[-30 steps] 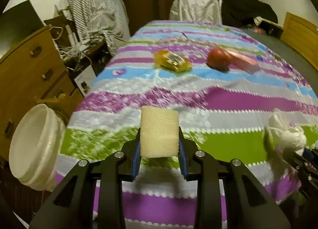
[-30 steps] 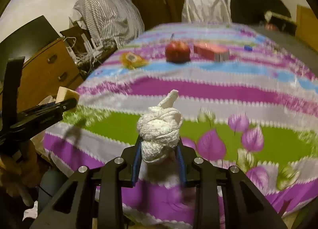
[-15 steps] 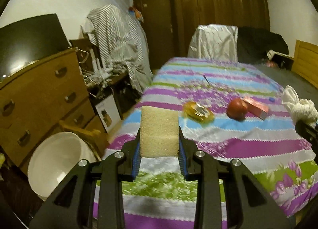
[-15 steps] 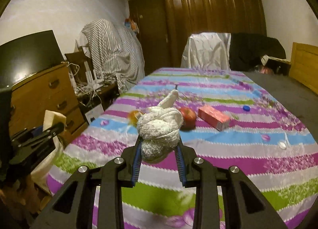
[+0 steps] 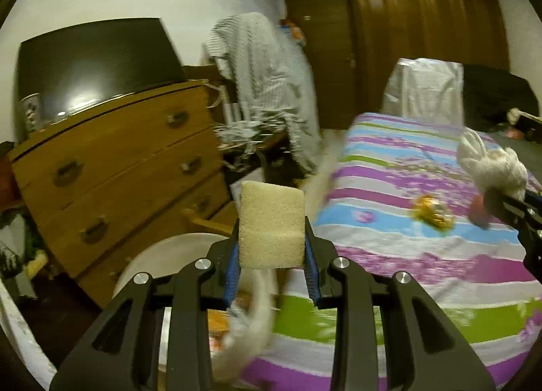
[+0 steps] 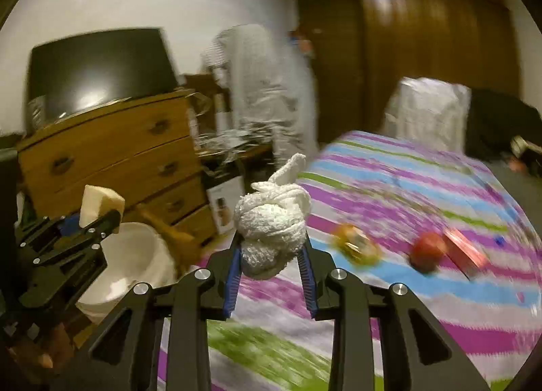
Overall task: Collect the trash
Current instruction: 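Carry the sponge in the left tool while the right tool carries the cloth to the bucket, then open the right tool over the bucket while the left tool releases the sponge into it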
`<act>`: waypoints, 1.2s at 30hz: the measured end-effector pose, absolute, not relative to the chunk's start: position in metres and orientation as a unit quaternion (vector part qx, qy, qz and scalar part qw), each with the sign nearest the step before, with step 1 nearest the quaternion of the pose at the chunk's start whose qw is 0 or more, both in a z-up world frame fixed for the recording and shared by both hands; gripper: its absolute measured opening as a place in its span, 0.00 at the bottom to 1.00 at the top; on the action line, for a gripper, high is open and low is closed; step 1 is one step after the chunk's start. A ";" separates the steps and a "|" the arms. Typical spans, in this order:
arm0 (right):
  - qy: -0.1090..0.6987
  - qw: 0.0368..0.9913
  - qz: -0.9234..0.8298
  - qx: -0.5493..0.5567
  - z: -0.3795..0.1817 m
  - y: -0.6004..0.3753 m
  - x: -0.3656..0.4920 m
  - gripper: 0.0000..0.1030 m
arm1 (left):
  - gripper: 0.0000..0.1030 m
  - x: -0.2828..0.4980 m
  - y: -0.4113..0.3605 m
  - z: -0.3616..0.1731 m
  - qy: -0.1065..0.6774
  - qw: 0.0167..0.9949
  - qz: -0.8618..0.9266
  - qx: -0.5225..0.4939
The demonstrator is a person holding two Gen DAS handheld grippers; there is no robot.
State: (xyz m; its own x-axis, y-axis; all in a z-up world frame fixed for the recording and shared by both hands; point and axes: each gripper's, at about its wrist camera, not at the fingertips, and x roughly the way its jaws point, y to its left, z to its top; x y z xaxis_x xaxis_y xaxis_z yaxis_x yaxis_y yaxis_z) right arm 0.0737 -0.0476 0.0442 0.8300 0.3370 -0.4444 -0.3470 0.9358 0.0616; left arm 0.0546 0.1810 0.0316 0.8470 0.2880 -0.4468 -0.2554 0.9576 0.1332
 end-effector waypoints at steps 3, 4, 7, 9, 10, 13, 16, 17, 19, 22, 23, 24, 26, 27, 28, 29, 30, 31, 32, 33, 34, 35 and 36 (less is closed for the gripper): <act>0.232 0.946 0.223 -0.031 0.055 0.002 0.087 0.31 | 0.29 0.054 0.217 0.034 0.239 0.955 0.172 0.031; 0.237 0.940 0.242 -0.037 0.057 0.020 0.093 0.31 | 0.29 0.053 0.229 0.034 0.241 0.952 0.184 0.030; 0.250 0.923 0.287 -0.057 0.061 0.072 0.105 0.31 | 0.29 0.054 0.265 0.032 0.251 0.944 0.211 0.023; 0.261 0.910 0.314 -0.069 0.061 0.105 0.113 0.31 | 0.29 0.054 0.284 0.030 0.257 0.939 0.226 0.020; 0.265 0.906 0.321 -0.072 0.060 0.117 0.115 0.31 | 0.29 0.055 0.291 0.029 0.259 0.938 0.231 0.020; 0.284 0.891 0.346 -0.080 0.055 0.154 0.127 0.31 | 0.29 0.054 0.320 0.023 0.273 0.930 0.246 0.013; 0.309 0.875 0.363 -0.083 0.049 0.186 0.132 0.31 | 0.29 0.056 0.343 0.016 0.288 0.924 0.252 0.000; 0.314 0.872 0.366 -0.083 0.046 0.193 0.133 0.31 | 0.29 0.057 0.349 0.013 0.293 0.922 0.254 -0.002; 0.328 0.863 0.375 -0.084 0.040 0.207 0.138 0.31 | 0.29 0.062 0.357 0.006 0.302 0.919 0.254 -0.003; 0.347 0.850 0.386 -0.086 0.028 0.222 0.140 0.31 | 0.29 0.067 0.363 -0.004 0.317 0.915 0.249 -0.009; 0.352 0.847 0.389 -0.089 0.023 0.226 0.143 0.31 | 0.29 0.068 0.366 -0.007 0.322 0.914 0.246 -0.011; 0.355 0.844 0.390 -0.091 0.020 0.230 0.143 0.31 | 0.29 0.069 0.367 -0.009 0.324 0.914 0.245 -0.012; 0.363 0.839 0.394 -0.094 0.014 0.234 0.142 0.31 | 0.30 0.070 0.368 -0.014 0.328 0.913 0.242 -0.011; 0.366 0.837 0.396 -0.094 0.011 0.235 0.142 0.31 | 0.30 0.070 0.368 -0.017 0.330 0.913 0.241 -0.010; 0.370 0.835 0.397 -0.095 0.008 0.238 0.143 0.31 | 0.30 0.071 0.369 -0.018 0.332 0.912 0.240 -0.010; 0.372 0.833 0.398 -0.095 0.006 0.236 0.143 0.31 | 0.30 0.071 0.370 -0.020 0.333 0.912 0.239 -0.011; 0.373 0.832 0.398 -0.096 0.005 0.236 0.142 0.31 | 0.30 0.072 0.371 -0.021 0.334 0.912 0.238 -0.011; 0.375 0.831 0.398 -0.098 0.003 0.236 0.143 0.31 | 0.30 0.072 0.371 -0.022 0.335 0.912 0.237 -0.011; 0.376 0.831 0.398 -0.098 0.002 0.237 0.143 0.31 | 0.30 0.072 0.372 -0.023 0.336 0.912 0.236 -0.011; 0.377 0.830 0.398 -0.098 0.001 0.238 0.144 0.31 | 0.30 0.072 0.372 -0.023 0.336 0.912 0.236 -0.012; 0.379 0.829 0.399 -0.098 0.000 0.238 0.144 0.31 | 0.30 0.072 0.373 -0.024 0.337 0.912 0.235 -0.013; 0.379 0.829 0.400 -0.098 0.000 0.238 0.144 0.31 | 0.30 0.073 0.374 -0.025 0.338 0.911 0.235 -0.013; 0.380 0.828 0.400 -0.098 0.000 0.237 0.144 0.31 | 0.30 0.073 0.375 -0.025 0.338 0.911 0.235 -0.014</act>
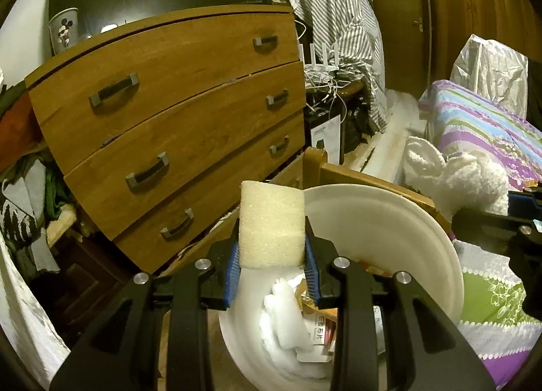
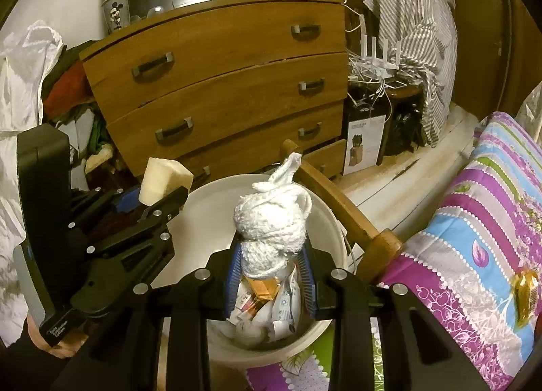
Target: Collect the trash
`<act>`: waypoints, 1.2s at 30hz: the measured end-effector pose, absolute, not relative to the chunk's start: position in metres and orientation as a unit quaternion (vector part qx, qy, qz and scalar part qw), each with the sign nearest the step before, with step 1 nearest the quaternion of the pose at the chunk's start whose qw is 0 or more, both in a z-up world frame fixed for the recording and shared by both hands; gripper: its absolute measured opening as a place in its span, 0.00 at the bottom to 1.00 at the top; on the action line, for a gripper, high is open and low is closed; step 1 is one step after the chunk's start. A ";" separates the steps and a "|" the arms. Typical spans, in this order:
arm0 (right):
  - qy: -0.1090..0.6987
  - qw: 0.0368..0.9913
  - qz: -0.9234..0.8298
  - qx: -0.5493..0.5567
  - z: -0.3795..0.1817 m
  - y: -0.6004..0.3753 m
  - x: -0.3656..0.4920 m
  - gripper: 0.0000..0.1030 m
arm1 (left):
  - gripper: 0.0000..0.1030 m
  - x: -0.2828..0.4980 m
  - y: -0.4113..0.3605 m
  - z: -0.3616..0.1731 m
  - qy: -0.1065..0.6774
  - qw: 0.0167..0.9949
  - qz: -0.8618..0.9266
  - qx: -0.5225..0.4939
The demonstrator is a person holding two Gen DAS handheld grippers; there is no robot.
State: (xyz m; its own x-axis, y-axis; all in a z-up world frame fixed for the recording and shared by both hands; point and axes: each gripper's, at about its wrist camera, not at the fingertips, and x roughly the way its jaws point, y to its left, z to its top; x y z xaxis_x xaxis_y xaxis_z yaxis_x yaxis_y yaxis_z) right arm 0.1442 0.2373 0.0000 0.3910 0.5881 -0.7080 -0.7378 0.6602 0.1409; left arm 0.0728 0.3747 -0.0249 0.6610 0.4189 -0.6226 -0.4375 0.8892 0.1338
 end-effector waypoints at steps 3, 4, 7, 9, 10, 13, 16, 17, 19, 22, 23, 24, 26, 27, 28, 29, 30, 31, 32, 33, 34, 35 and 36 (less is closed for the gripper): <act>0.381 0.826 0.403 -0.099 0.000 0.238 0.144 0.31 | 0.30 0.073 0.376 -0.026 0.340 0.911 0.233 -0.015; 0.381 0.826 0.403 -0.099 0.001 0.238 0.143 0.31 | 0.30 0.073 0.376 -0.026 0.340 0.911 0.233 -0.015; 0.384 0.822 0.411 -0.094 0.003 0.237 0.143 0.31 | 0.30 0.073 0.376 -0.026 0.339 0.912 0.231 -0.014; 0.383 0.820 0.416 -0.091 0.006 0.237 0.141 0.31 | 0.30 0.073 0.377 -0.026 0.338 0.912 0.230 -0.014; 0.381 0.820 0.417 -0.091 0.007 0.237 0.141 0.31 | 0.30 0.073 0.376 -0.026 0.337 0.913 0.230 -0.015; 0.380 0.818 0.423 -0.088 0.011 0.237 0.141 0.31 | 0.30 0.073 0.376 -0.024 0.335 0.914 0.229 -0.017; 0.377 0.816 0.429 -0.086 0.016 0.236 0.141 0.32 | 0.30 0.072 0.376 -0.022 0.334 0.915 0.225 -0.018; 0.376 0.816 0.430 -0.087 0.017 0.235 0.141 0.32 | 0.30 0.072 0.375 -0.021 0.333 0.916 0.225 -0.017; 0.375 0.815 0.433 -0.085 0.018 0.235 0.141 0.32 | 0.30 0.073 0.375 -0.020 0.332 0.916 0.224 -0.016; 0.374 0.812 0.440 -0.087 0.019 0.237 0.141 0.46 | 0.33 0.074 0.375 -0.021 0.335 0.914 0.226 -0.017; 0.370 0.815 0.436 -0.089 0.019 0.237 0.141 0.58 | 0.40 0.075 0.375 -0.022 0.340 0.913 0.224 -0.017; 0.366 0.820 0.431 -0.092 0.020 0.236 0.141 0.62 | 0.60 0.076 0.374 -0.023 0.343 0.912 0.225 -0.016; 0.363 0.825 0.424 -0.088 0.019 0.232 0.144 0.62 | 0.70 0.074 0.372 -0.024 0.336 0.913 0.232 -0.010; 0.365 0.825 0.423 -0.085 0.018 0.230 0.146 0.62 | 0.70 0.074 0.372 -0.024 0.337 0.913 0.232 -0.008; 0.368 0.826 0.420 -0.081 0.017 0.227 0.148 0.62 | 0.70 0.075 0.372 -0.026 0.340 0.912 0.229 -0.008; 0.369 0.826 0.418 -0.080 0.015 0.227 0.149 0.62 | 0.70 0.075 0.372 -0.026 0.341 0.912 0.229 -0.008; 0.370 0.826 0.417 -0.081 0.014 0.227 0.150 0.61 | 0.70 0.075 0.372 -0.027 0.342 0.911 0.230 -0.007; 0.371 0.827 0.415 -0.081 0.013 0.226 0.150 0.61 | 0.70 0.076 0.371 -0.027 0.342 0.911 0.230 -0.006; 0.370 0.827 0.415 -0.082 0.012 0.226 0.149 0.61 | 0.70 0.076 0.371 -0.028 0.342 0.911 0.230 -0.005; 0.370 0.827 0.415 -0.083 0.011 0.226 0.148 0.61 | 0.70 0.076 0.371 -0.028 0.342 0.911 0.231 -0.005; 0.370 0.827 0.416 -0.085 0.010 0.226 0.148 0.61 | 0.70 0.077 0.371 -0.028 0.342 0.911 0.231 -0.006; 0.369 0.827 0.415 -0.087 0.009 0.227 0.147 0.61 | 0.70 0.077 0.371 -0.028 0.342 0.911 0.230 -0.005; 0.368 0.828 0.415 -0.088 0.009 0.228 0.146 0.61 | 0.70 0.077 0.370 -0.028 0.343 0.911 0.230 -0.004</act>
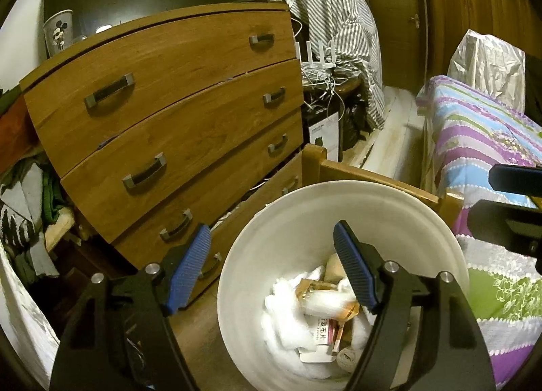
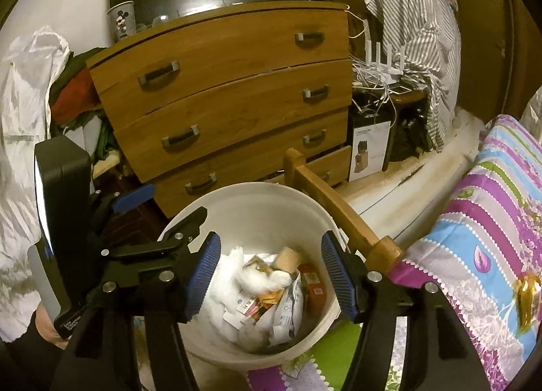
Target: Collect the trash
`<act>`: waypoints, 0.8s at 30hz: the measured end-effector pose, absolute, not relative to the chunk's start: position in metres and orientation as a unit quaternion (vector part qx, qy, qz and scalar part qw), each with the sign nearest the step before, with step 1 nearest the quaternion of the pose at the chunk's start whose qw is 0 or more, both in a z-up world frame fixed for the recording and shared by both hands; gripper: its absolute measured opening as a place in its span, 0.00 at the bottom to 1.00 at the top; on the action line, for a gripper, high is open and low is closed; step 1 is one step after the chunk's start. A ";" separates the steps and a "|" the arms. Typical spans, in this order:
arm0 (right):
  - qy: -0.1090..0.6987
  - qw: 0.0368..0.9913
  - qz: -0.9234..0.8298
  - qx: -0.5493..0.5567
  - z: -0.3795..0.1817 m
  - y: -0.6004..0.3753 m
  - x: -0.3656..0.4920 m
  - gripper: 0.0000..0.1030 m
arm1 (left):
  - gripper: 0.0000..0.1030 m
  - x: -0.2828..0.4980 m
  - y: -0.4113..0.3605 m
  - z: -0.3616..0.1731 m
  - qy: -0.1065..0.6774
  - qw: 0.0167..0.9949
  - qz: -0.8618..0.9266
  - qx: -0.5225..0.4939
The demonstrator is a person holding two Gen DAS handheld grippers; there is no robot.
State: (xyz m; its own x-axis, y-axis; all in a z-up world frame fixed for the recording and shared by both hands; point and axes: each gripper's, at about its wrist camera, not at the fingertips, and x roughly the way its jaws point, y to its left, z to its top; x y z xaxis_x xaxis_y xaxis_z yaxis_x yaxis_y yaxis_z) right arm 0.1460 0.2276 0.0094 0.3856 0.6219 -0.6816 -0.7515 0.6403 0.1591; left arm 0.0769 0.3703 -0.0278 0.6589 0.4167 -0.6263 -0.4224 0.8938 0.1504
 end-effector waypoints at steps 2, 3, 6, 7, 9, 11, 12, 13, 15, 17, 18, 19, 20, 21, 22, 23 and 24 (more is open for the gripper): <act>0.365 0.829 0.413 -0.092 0.009 0.229 0.144 0.61 | 0.70 0.077 0.371 -0.028 0.342 0.910 0.232 -0.003; 0.365 0.829 0.413 -0.092 0.009 0.229 0.144 0.61 | 0.70 0.077 0.370 -0.028 0.342 0.911 0.232 -0.003; 0.361 0.833 0.410 -0.089 0.010 0.226 0.142 0.62 | 0.70 0.075 0.370 -0.028 0.341 0.911 0.233 -0.005; 0.359 0.835 0.408 -0.088 0.011 0.224 0.141 0.62 | 0.70 0.075 0.369 -0.028 0.340 0.911 0.232 -0.005; 0.352 0.842 0.398 -0.088 0.012 0.219 0.138 0.62 | 0.70 0.073 0.367 -0.027 0.339 0.912 0.232 -0.004; 0.348 0.847 0.392 -0.083 0.013 0.212 0.136 0.62 | 0.70 0.070 0.363 -0.026 0.338 0.912 0.232 -0.001; 0.346 0.850 0.389 -0.079 0.014 0.209 0.135 0.64 | 0.71 0.069 0.361 -0.026 0.338 0.912 0.234 0.000; 0.344 0.854 0.384 -0.073 0.015 0.205 0.133 0.66 | 0.73 0.067 0.360 -0.025 0.337 0.911 0.237 0.000; 0.336 0.862 0.375 -0.061 0.017 0.195 0.130 0.76 | 0.78 0.064 0.358 -0.023 0.335 0.911 0.242 -0.003; 0.331 0.867 0.371 -0.046 0.018 0.183 0.125 0.81 | 0.82 0.059 0.357 -0.021 0.333 0.910 0.247 -0.011; 0.328 0.869 0.369 -0.040 0.019 0.178 0.123 0.84 | 0.85 0.057 0.357 -0.021 0.332 0.909 0.250 -0.016; 0.322 0.873 0.363 -0.033 0.020 0.171 0.119 0.86 | 0.87 0.054 0.356 -0.020 0.330 0.909 0.254 -0.022; 0.318 0.877 0.358 -0.031 0.020 0.166 0.117 0.90 | 0.87 0.051 0.356 -0.020 0.330 0.908 0.255 -0.028; 0.314 0.881 0.353 -0.028 0.021 0.162 0.114 0.92 | 0.88 0.049 0.355 -0.020 0.330 0.908 0.256 -0.030; 0.306 0.887 0.346 -0.023 0.022 0.155 0.110 0.93 | 0.88 0.047 0.354 -0.020 0.331 0.908 0.256 -0.033; 0.301 0.890 0.343 -0.021 0.022 0.151 0.107 0.95 | 0.88 0.045 0.352 -0.021 0.332 0.907 0.256 -0.035; 0.294 0.894 0.337 -0.019 0.022 0.145 0.103 0.95 | 0.89 0.042 0.350 -0.021 0.332 0.907 0.256 -0.038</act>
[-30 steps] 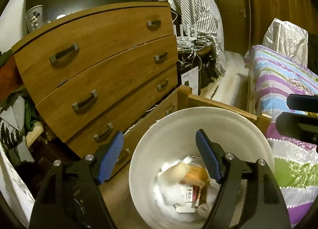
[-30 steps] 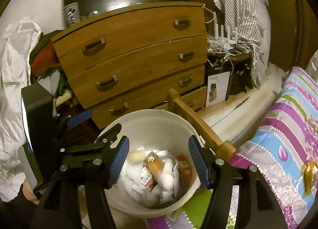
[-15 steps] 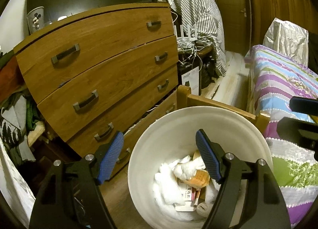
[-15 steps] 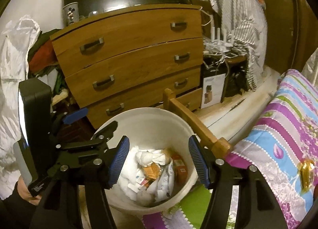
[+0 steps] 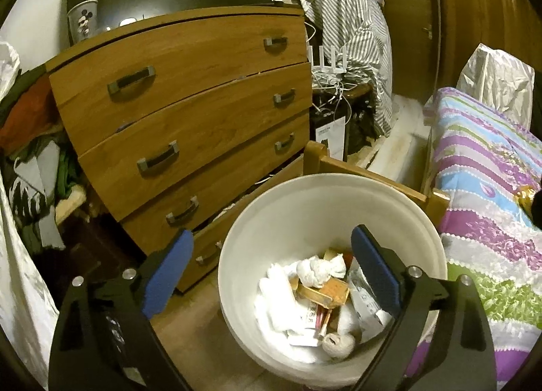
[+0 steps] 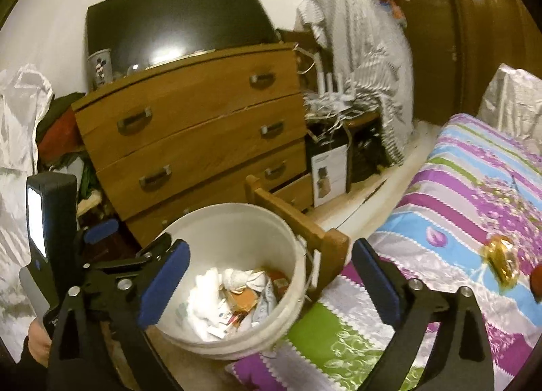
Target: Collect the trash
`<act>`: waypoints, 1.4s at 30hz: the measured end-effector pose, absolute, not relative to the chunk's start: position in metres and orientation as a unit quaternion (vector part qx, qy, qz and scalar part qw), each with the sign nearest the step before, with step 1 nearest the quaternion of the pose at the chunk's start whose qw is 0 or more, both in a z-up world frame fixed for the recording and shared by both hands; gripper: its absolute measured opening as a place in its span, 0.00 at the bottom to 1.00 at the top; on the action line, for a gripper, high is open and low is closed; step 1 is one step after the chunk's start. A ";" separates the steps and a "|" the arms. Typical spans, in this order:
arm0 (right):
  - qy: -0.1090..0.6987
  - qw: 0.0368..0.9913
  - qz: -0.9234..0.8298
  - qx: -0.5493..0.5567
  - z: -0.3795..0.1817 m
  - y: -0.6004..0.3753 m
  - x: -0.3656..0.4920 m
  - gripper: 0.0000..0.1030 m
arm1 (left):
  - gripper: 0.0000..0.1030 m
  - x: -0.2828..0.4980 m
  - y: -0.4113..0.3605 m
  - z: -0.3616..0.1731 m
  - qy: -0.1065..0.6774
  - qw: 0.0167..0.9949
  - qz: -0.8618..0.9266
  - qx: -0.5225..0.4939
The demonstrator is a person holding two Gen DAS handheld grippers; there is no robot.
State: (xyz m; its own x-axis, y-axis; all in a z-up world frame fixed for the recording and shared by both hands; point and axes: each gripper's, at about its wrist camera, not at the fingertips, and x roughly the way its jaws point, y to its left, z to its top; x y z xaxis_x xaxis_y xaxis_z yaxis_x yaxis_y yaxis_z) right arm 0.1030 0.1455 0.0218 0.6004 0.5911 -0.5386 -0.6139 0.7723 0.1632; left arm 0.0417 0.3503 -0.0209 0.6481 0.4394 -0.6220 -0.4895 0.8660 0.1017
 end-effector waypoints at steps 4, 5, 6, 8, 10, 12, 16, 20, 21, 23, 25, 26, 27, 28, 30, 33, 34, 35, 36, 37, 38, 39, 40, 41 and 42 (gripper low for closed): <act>0.281 0.907 0.314 -0.014 0.020 0.131 0.092 0.95 | 0.93 0.033 0.340 -0.020 0.328 0.909 0.255 -0.038; 0.283 0.907 0.312 -0.012 0.019 0.128 0.089 0.95 | 0.93 0.030 0.337 -0.019 0.324 0.910 0.255 -0.036; 0.287 0.906 0.310 -0.013 0.018 0.125 0.087 0.95 | 0.94 0.027 0.334 -0.019 0.322 0.912 0.253 -0.034; 0.286 0.909 0.304 -0.019 0.015 0.121 0.080 0.95 | 0.94 0.021 0.326 -0.017 0.316 0.915 0.249 -0.031; 0.280 0.913 0.295 -0.031 0.015 0.117 0.072 0.95 | 0.94 0.014 0.321 -0.016 0.310 0.918 0.243 -0.032; 0.272 0.918 0.286 -0.040 0.016 0.114 0.064 0.95 | 0.94 0.007 0.313 -0.015 0.305 0.922 0.236 -0.031; 0.260 0.924 0.276 -0.048 0.016 0.102 0.052 0.95 | 0.95 -0.004 0.297 -0.016 0.302 0.924 0.235 -0.008; 0.263 0.922 0.279 -0.047 0.013 0.094 0.044 0.95 | 0.95 -0.014 0.288 -0.017 0.299 0.925 0.236 0.006; 0.264 0.922 0.280 -0.047 0.011 0.092 0.042 0.95 | 0.95 -0.016 0.287 -0.017 0.298 0.925 0.236 0.005; 0.267 0.921 0.281 -0.047 0.008 0.089 0.037 0.95 | 0.95 -0.021 0.286 -0.018 0.298 0.924 0.239 0.001; 0.271 0.920 0.280 -0.046 0.005 0.087 0.035 0.95 | 0.95 -0.022 0.286 -0.020 0.300 0.923 0.241 0.001; 0.273 0.919 0.280 -0.045 0.004 0.087 0.034 0.95 | 0.95 -0.023 0.286 -0.020 0.299 0.923 0.242 0.002; 0.274 0.919 0.280 -0.044 0.003 0.086 0.034 0.95 | 0.95 -0.025 0.285 -0.021 0.292 0.925 0.242 0.004; 0.276 0.918 0.280 -0.041 0.002 0.085 0.033 0.95 | 0.95 -0.027 0.284 -0.020 0.286 0.927 0.243 0.004; 0.276 0.918 0.282 -0.039 0.002 0.084 0.031 0.95 | 0.95 -0.030 0.283 -0.020 0.279 0.931 0.234 -0.003; 0.275 0.919 0.280 -0.044 0.001 0.084 0.028 0.95 | 0.95 -0.034 0.279 -0.019 0.268 0.936 0.228 0.004; 0.274 0.919 0.280 -0.045 0.001 0.084 0.027 0.95 | 0.95 -0.035 0.278 -0.019 0.266 0.937 0.227 0.006; 0.274 0.919 0.280 -0.046 0.001 0.084 0.026 0.95 | 0.95 -0.035 0.277 -0.019 0.265 0.938 0.222 0.007; 0.274 0.919 0.280 -0.046 0.000 0.083 0.025 0.95 | 0.95 -0.036 0.276 -0.019 0.267 0.939 0.215 0.005; 0.274 0.919 0.280 -0.045 0.000 0.083 0.025 0.95 | 0.94 -0.036 0.276 -0.019 0.269 0.939 0.213 0.004; 0.274 0.919 0.279 -0.045 0.000 0.083 0.025 0.95 | 0.94 -0.036 0.277 -0.020 0.274 0.937 0.215 0.000; 0.274 0.919 0.279 -0.046 0.000 0.083 0.025 0.95 | 0.94 -0.034 0.279 -0.020 0.284 0.933 0.220 -0.009; 0.273 0.920 0.278 -0.046 0.000 0.083 0.024 0.95 | 0.94 -0.034 0.281 -0.021 0.288 0.932 0.219 -0.015; 0.273 0.920 0.278 -0.046 0.001 0.082 0.024 0.95 | 0.94 -0.034 0.283 -0.022 0.294 0.932 0.211 -0.023; 0.272 0.920 0.277 -0.046 0.002 0.082 0.024 0.95 | 0.94 -0.034 0.285 -0.022 0.297 0.931 0.209 -0.028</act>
